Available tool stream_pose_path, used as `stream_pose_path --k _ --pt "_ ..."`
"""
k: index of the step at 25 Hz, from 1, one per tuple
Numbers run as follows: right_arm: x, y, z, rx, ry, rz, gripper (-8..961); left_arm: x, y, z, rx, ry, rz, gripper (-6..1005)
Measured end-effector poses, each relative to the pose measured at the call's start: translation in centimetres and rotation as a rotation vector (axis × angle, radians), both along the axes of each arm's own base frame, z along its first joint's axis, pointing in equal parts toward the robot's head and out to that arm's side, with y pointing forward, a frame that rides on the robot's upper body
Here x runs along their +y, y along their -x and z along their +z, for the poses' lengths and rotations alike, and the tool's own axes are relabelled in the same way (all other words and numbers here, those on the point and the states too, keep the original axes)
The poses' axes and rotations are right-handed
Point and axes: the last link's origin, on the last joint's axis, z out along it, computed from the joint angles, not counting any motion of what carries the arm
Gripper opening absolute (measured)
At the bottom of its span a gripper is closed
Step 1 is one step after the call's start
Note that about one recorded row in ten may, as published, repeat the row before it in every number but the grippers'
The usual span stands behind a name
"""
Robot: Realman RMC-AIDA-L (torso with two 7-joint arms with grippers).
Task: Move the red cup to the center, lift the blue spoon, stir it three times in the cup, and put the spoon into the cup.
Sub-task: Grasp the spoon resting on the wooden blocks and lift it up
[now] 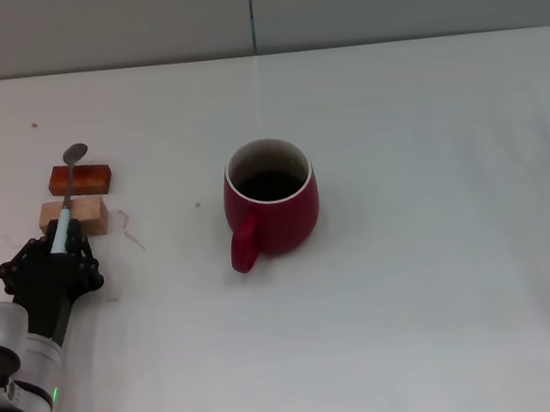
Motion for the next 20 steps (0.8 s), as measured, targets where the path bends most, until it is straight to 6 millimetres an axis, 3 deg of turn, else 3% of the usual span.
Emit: stream_pose_path --k 20 --pt "-0.12 -0.09 -0.09 0.002 0.002 -0.004 597 -0.07 -0.42 0.25 -0.026 -0.020 -0.031 170"
